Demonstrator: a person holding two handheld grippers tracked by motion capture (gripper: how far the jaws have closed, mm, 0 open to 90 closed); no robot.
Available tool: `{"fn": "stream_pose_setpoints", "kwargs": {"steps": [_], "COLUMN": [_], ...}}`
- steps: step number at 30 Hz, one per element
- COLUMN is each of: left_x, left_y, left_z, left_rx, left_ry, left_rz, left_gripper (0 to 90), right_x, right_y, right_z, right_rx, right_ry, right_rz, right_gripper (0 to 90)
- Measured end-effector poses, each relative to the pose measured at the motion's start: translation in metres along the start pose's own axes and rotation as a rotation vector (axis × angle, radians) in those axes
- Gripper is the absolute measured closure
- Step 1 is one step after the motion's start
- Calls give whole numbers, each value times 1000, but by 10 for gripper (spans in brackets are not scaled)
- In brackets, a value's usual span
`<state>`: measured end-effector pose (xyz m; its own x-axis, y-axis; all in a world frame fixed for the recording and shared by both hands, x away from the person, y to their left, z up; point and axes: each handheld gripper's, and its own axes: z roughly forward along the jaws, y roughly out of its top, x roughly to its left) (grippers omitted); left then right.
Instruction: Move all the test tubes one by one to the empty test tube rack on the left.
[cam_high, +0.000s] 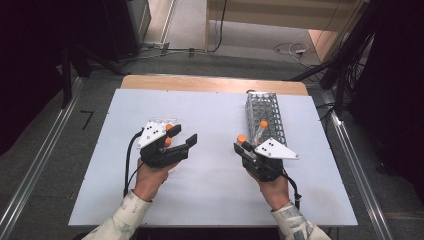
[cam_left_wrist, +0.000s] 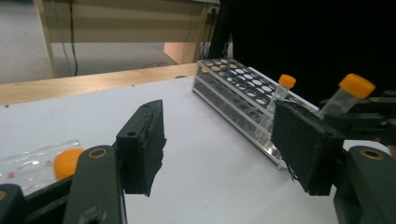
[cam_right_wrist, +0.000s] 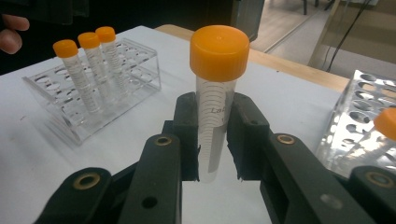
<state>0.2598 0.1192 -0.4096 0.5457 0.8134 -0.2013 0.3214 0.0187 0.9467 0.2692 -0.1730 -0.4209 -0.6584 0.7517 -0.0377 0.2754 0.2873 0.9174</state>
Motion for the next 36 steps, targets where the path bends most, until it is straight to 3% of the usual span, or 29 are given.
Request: {"fn": "stream_pose_setpoints", "kwargs": {"steps": [18, 24, 36], "left_x": [-36, -44, -47], "left_y": [-9, -12, -19], "left_z": [18, 22, 27], "left_rx": [52, 55, 60], "left_ry": [-115, -138, -124], "left_rz": [64, 87, 121], "left_gripper": [377, 443, 610], "right_x": [32, 42, 47], "right_y": [-2, -2, -2], "right_z": [27, 32, 34], "right_rx": [55, 63, 67], "right_ry": [87, 115, 148], "right_rz": [-44, -61, -55], "right_gripper": [720, 720, 720]}}
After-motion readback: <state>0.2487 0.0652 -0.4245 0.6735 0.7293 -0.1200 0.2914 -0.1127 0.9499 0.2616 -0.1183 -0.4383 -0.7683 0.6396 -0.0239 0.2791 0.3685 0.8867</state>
